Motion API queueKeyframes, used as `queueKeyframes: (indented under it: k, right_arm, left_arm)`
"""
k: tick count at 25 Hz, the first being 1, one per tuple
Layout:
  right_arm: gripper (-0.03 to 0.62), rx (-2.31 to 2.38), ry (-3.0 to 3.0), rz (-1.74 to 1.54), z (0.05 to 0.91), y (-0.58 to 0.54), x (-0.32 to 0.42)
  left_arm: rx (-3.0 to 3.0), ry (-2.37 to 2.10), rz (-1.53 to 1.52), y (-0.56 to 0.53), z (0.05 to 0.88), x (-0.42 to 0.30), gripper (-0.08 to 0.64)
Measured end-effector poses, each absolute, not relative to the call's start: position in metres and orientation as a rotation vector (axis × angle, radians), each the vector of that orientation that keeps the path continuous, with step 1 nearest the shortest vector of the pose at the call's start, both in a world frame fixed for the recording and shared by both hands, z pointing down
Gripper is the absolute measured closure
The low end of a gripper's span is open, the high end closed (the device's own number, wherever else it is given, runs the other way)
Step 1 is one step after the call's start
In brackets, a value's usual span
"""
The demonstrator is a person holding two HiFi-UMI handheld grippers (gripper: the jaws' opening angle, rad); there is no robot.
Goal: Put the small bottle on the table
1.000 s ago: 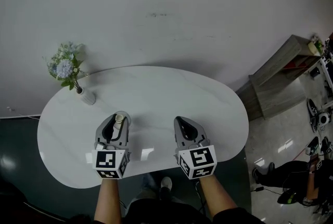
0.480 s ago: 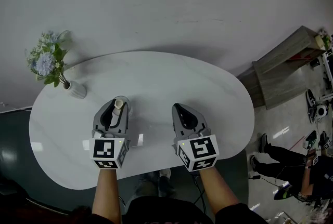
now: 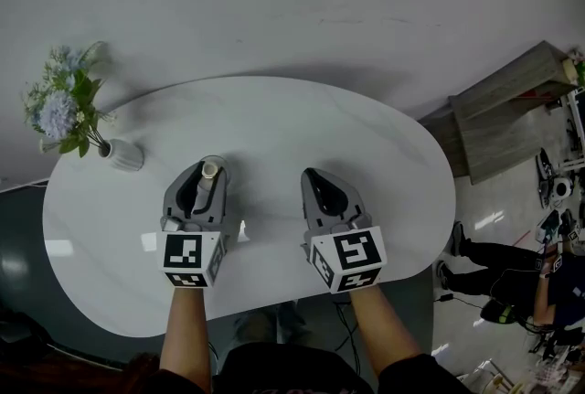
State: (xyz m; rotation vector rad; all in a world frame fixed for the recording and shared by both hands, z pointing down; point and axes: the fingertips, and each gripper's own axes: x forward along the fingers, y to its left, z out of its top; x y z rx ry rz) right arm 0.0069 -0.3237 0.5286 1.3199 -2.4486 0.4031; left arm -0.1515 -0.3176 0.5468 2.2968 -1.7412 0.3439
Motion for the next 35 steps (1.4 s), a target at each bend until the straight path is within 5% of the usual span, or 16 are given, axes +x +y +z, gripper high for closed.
queueKeyframes:
  k: [35]
  right_arm:
    - [0.525,1.287,-2.428,0.440,0.550,-0.329,-0.009]
  left_arm:
    - [2.335,-1.737,0.333,-0.325,0.565,-0.155,0.426]
